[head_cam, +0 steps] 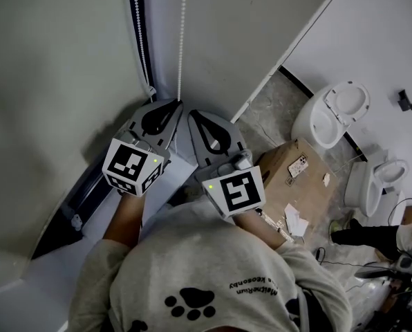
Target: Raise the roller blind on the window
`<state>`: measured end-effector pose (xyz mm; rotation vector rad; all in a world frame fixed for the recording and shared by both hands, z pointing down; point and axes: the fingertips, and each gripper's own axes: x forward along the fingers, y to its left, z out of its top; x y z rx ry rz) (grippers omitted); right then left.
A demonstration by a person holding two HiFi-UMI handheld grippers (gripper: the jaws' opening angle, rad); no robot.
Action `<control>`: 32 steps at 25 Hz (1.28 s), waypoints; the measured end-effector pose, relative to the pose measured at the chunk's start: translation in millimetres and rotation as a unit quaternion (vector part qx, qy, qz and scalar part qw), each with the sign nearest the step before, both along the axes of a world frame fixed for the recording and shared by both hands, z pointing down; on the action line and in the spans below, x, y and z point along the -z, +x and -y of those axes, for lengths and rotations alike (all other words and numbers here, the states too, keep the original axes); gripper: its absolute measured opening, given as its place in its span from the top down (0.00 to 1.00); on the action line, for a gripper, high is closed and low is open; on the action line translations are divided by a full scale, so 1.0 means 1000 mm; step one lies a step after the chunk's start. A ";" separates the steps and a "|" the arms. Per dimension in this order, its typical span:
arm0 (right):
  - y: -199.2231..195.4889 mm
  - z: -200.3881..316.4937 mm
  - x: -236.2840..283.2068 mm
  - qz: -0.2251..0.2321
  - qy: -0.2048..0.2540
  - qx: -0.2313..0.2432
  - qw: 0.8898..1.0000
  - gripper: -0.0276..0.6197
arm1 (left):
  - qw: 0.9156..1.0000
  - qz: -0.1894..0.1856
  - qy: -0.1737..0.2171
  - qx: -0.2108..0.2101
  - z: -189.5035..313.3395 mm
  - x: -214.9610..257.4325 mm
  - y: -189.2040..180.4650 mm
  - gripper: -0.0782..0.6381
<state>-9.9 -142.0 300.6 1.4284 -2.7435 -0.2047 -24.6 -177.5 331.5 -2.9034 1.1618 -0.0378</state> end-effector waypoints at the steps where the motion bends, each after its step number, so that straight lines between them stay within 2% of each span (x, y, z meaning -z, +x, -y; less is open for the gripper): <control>1: -0.001 0.001 0.001 0.001 -0.005 0.007 1.000 0.94 | 1.000 0.001 0.001 0.001 -0.002 0.000 0.000 0.87; 7: -0.002 0.005 0.001 -0.004 -0.027 0.021 0.999 0.94 | 1.000 0.001 -0.025 0.007 -0.010 -0.023 -0.005 0.87; 10: -0.007 0.005 0.001 -0.002 -0.026 0.036 0.999 0.84 | 0.999 -0.006 -0.044 0.008 -0.015 -0.045 -0.006 0.87; 15: -0.021 0.006 0.005 -0.002 -0.022 0.055 0.998 0.78 | 0.998 0.004 -0.065 0.006 -0.020 -0.077 -0.004 0.87; 27: -0.033 0.014 0.015 -0.004 -0.020 0.070 0.997 0.80 | 0.993 0.016 -0.118 0.008 -0.026 -0.150 -0.010 0.87; 32: -0.037 0.015 0.020 -0.009 -0.018 0.075 0.997 0.85 | 0.993 0.016 -0.114 0.003 -0.028 -0.153 -0.007 0.87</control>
